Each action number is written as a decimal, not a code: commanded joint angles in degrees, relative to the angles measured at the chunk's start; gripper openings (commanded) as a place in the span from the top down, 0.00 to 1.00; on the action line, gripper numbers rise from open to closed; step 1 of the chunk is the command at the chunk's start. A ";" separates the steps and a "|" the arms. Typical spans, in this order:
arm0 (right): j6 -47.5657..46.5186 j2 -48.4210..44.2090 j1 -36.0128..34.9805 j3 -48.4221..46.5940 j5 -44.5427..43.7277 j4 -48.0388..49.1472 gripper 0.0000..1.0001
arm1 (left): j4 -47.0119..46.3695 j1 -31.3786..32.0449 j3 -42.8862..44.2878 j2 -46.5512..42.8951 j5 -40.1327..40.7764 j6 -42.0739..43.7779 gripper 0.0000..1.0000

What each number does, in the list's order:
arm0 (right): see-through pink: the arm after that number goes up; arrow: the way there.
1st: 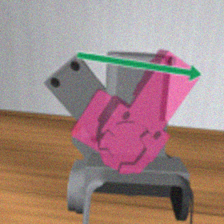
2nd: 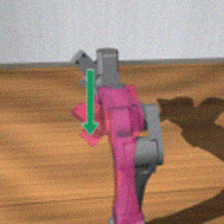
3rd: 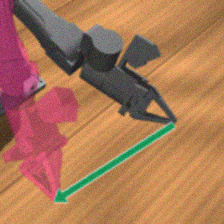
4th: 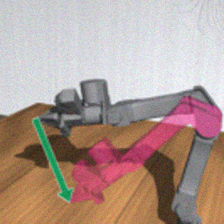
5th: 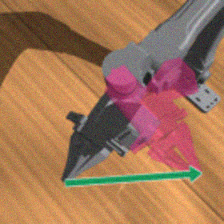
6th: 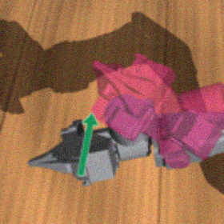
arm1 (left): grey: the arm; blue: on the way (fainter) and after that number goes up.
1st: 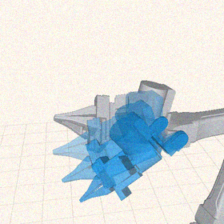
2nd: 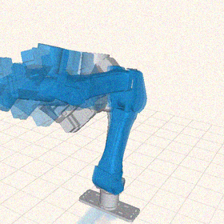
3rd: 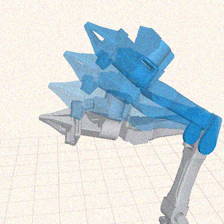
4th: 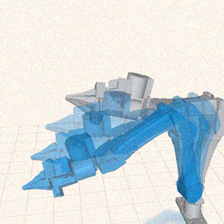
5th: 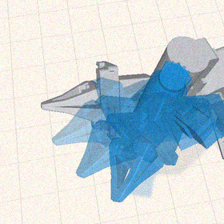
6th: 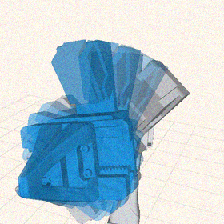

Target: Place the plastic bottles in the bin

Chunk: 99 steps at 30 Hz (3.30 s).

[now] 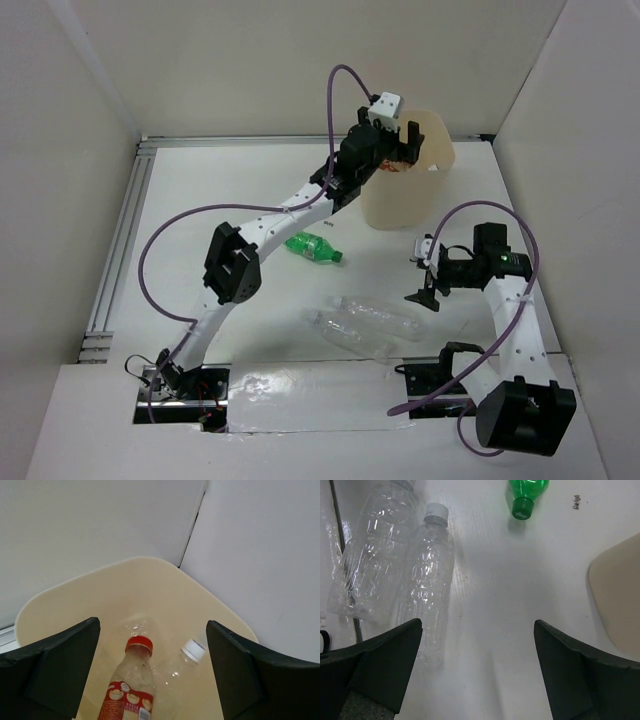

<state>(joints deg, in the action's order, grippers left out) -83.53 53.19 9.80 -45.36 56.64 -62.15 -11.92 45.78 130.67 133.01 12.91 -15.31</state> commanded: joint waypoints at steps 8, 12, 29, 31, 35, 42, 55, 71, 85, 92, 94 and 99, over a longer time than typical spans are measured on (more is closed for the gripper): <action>-6.30 9.29 -9.88 1.51 -4.17 -3.06 0.01 | 3.83 0.28 -10.13 -18.54 -1.23 -1.65 0.00; -0.78 11.06 -17.33 2.91 -5.74 0.61 0.01 | 8.48 -0.25 -38.73 -35.77 2.82 -5.77 0.00; 32.90 25.21 -34.85 8.71 -27.46 36.84 0.20 | 21.50 2.65 -88.75 -70.53 10.65 -46.90 0.00; 32.03 25.82 -33.81 7.58 -28.25 36.84 0.42 | 22.64 2.65 -87.09 -67.99 11.18 -49.36 0.00; 30.88 21.79 -29.15 3.01 -26.59 35.18 0.58 | 23.17 0.55 -83.22 -63.41 10.65 -52.36 0.00; 22.52 11.95 -18.60 -16.23 -5.77 20.93 0.62 | 25.63 -5.96 -74.43 -52.51 4.24 -57.20 0.00; 53.81 24.66 -14.03 -36.98 -18.92 56.68 0.57 | 27.48 -10.45 -64.94 -36.61 -0.77 -60.36 0.00; 64.53 35.87 -1.46 -46.58 -1.21 55.73 0.00 | 34.34 -8.78 -52.98 -21.04 4.76 -61.51 0.10; 17.12 17.04 4.79 -32.08 22.20 9.43 0.44 | 33.02 -5.00 -37.71 -28.85 9.94 -35.07 0.99; 2.67 7.64 0.14 -15.32 12.28 1.41 0.78 | 16.60 -4.38 -21.53 -26.85 -1.11 -19.41 1.00; 0.83 4.75 -2.05 -11.61 8.06 2.03 0.51 | 12.90 -4.38 -14.88 -24.48 -3.85 -18.35 1.00; 1.79 2.09 -4.53 -3.51 5.14 2.56 0.36 | 5.35 -3.24 -5.52 -15.00 -3.42 -16.87 0.90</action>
<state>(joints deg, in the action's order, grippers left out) -79.15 56.90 6.24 -50.81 64.40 -57.47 1.83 41.82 122.34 112.16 10.81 -36.10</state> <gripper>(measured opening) 0.629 0.697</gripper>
